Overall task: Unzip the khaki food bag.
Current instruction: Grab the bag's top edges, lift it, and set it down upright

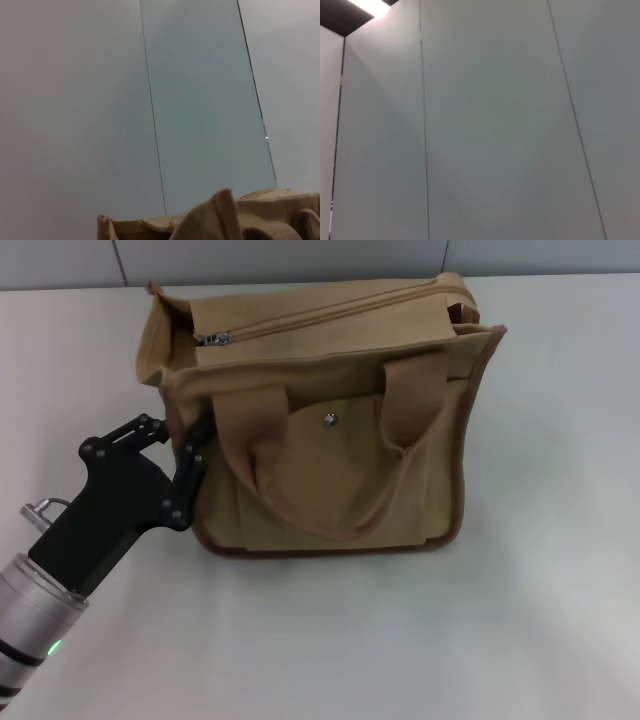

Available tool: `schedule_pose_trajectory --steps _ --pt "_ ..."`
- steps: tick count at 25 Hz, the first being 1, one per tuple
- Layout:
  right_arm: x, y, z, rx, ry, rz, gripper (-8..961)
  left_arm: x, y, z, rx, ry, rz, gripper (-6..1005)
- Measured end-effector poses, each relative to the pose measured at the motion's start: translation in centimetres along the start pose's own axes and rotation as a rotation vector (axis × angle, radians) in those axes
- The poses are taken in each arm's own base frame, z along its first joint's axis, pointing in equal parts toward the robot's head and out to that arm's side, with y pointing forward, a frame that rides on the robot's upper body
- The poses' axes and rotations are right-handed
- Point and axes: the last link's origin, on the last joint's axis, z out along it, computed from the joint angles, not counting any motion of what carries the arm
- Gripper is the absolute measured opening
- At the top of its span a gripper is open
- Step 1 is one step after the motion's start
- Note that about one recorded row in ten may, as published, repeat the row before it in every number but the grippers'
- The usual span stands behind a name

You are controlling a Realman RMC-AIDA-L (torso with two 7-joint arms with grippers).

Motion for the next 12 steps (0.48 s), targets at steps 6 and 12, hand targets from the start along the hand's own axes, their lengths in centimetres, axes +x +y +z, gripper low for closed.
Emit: schedule_pose_trajectory --steps 6,12 --pt "-1.1 -0.4 -0.2 0.033 -0.073 -0.022 846 0.1 0.3 0.7 0.0 0.01 0.049 229" --pt "-3.0 -1.1 1.1 0.035 -0.215 -0.081 846 1.5 -0.7 2.0 0.0 0.105 0.048 93"
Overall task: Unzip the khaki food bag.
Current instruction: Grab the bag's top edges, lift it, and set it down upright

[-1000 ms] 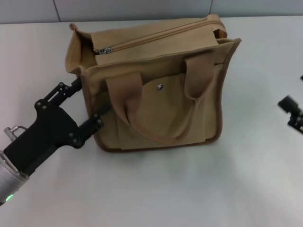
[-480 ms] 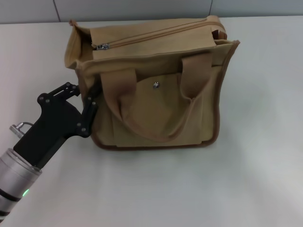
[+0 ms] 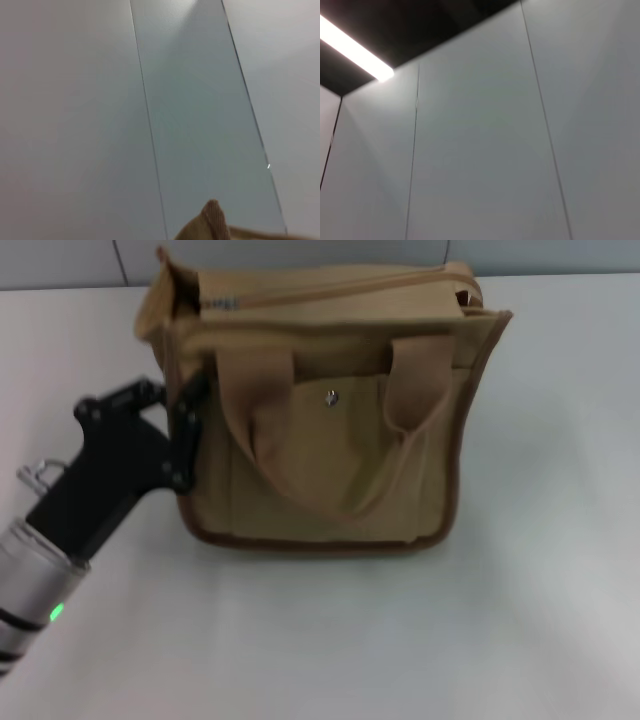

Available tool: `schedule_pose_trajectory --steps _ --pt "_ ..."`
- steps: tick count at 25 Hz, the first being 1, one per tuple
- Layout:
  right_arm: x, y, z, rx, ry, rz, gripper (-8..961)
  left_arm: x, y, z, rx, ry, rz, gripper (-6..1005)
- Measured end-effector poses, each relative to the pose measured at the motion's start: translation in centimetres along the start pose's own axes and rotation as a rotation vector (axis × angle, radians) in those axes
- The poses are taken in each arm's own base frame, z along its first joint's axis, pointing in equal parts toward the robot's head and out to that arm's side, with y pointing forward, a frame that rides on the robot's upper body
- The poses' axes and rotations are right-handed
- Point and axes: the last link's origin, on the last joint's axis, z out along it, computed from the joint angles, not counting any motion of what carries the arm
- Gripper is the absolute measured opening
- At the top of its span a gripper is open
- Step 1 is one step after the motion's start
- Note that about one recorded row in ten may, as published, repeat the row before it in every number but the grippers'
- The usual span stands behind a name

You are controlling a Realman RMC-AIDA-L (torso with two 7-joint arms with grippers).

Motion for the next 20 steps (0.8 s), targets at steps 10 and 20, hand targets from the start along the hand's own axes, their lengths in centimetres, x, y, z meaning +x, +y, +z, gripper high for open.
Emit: schedule_pose_trajectory --steps 10,20 --pt "-0.8 -3.7 7.7 -0.043 -0.075 -0.082 845 2.4 -2.7 4.4 -0.168 0.135 0.061 82" --pt "3.5 -1.4 16.7 -0.313 0.188 0.009 844 4.5 -3.5 6.2 -0.363 0.217 0.141 82"
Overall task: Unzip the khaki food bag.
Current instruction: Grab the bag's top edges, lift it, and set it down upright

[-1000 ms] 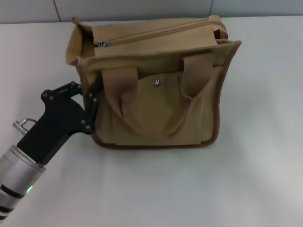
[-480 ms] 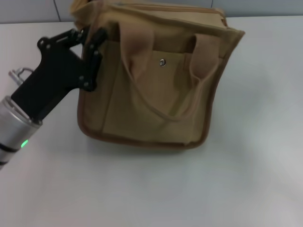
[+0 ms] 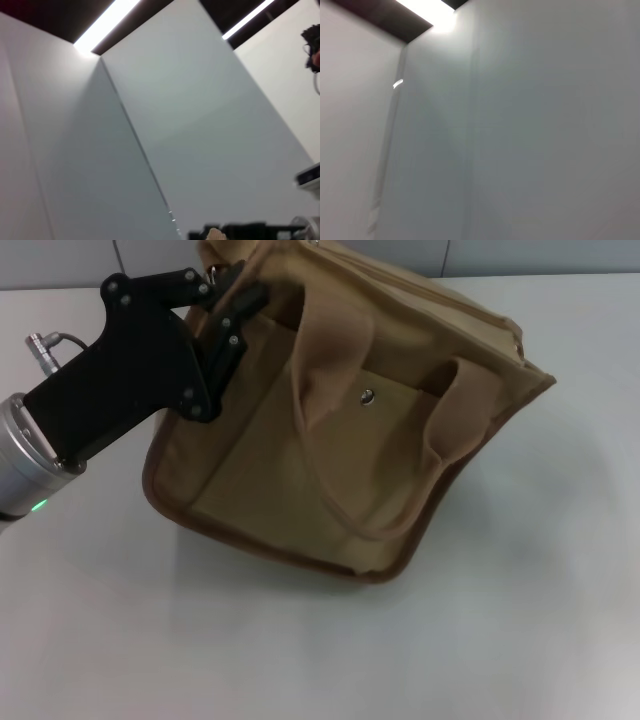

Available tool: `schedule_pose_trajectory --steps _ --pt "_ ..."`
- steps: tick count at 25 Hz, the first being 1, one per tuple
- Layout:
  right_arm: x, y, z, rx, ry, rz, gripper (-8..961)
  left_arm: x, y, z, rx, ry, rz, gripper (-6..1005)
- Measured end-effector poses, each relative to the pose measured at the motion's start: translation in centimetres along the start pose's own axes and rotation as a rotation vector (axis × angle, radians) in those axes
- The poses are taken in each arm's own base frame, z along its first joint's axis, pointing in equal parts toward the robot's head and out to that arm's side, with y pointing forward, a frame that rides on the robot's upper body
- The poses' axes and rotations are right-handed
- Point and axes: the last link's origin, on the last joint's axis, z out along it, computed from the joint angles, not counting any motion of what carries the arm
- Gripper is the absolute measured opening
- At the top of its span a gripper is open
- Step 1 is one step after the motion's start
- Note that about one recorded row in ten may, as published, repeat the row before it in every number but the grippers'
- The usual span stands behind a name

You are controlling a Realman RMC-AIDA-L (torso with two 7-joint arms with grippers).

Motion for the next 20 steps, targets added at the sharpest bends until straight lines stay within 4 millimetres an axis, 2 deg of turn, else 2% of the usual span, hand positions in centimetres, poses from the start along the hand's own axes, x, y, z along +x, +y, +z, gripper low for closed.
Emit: schedule_pose_trajectory --steps 7,12,17,20 --pt "1.7 3.0 5.2 -0.224 0.118 0.051 843 0.1 -0.1 0.5 -0.034 0.011 0.0 81" --pt "2.7 4.5 7.9 -0.297 0.182 0.067 843 0.1 0.0 0.7 -0.049 0.012 0.001 81" --pt "2.6 5.3 9.1 -0.34 0.216 0.096 843 0.1 -0.2 0.9 -0.053 0.011 0.009 81" --pt "2.8 5.4 8.7 -0.351 0.273 0.136 843 0.1 -0.3 1.0 -0.055 0.011 0.011 81"
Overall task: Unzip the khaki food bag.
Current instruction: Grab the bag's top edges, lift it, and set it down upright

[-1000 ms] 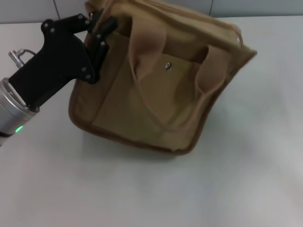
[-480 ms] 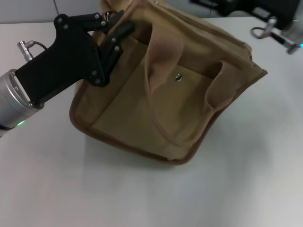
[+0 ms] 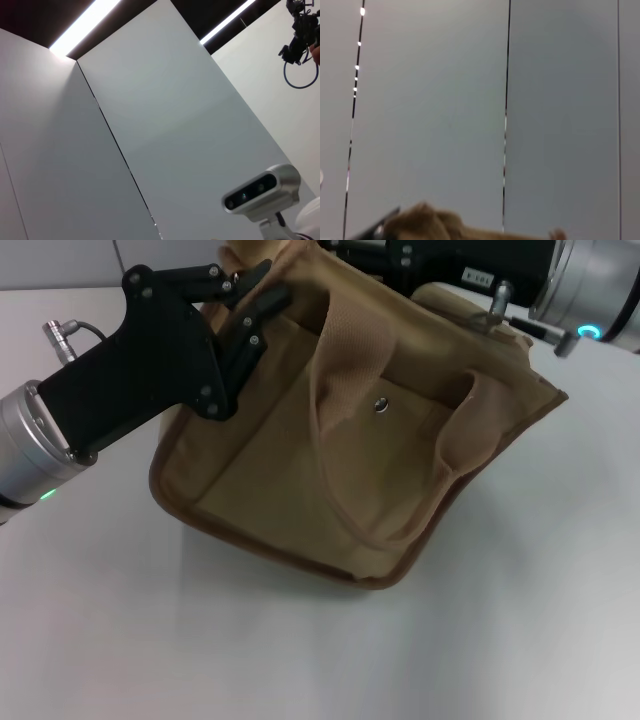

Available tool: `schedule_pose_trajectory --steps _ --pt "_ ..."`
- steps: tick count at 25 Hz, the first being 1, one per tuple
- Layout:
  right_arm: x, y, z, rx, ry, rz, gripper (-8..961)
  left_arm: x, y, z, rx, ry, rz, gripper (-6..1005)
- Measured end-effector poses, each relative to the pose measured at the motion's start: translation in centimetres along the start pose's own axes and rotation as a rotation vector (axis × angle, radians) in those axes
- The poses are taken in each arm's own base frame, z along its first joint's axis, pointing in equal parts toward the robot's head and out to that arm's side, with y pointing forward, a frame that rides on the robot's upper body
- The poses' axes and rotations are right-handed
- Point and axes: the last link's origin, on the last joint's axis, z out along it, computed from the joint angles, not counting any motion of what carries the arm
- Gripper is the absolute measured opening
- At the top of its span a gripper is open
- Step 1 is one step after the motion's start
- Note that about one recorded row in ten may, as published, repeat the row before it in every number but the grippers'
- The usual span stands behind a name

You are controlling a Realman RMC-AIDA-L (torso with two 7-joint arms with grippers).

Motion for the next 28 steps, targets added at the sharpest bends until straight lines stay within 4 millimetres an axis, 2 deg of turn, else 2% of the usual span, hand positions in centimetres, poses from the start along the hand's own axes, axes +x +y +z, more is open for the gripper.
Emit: schedule_pose_trajectory --steps 6,11,14,16,20,24,28 --pt "0.9 1.1 -3.3 0.026 0.073 0.025 843 -0.1 -0.1 0.0 0.005 -0.004 0.002 80" --pt "1.4 2.4 -5.4 -0.007 0.115 0.053 842 0.0 -0.3 0.6 -0.001 0.006 0.004 80" --pt "1.4 2.7 -6.8 0.03 0.077 0.051 842 0.0 -0.4 0.8 -0.006 0.009 0.007 80" --pt "0.6 2.3 -7.2 0.075 -0.007 0.054 842 0.0 -0.5 0.8 -0.009 0.009 0.009 80" --pt "-0.9 1.2 -6.5 0.109 -0.093 0.047 842 0.0 -0.5 0.9 -0.014 0.009 0.009 79" --pt "-1.6 -0.1 -4.1 0.107 -0.073 0.028 842 0.0 -0.6 1.0 -0.016 0.011 0.01 79" --pt "-1.4 -0.2 -1.5 0.059 0.006 0.028 842 -0.1 -0.6 1.1 -0.016 0.009 0.01 79"
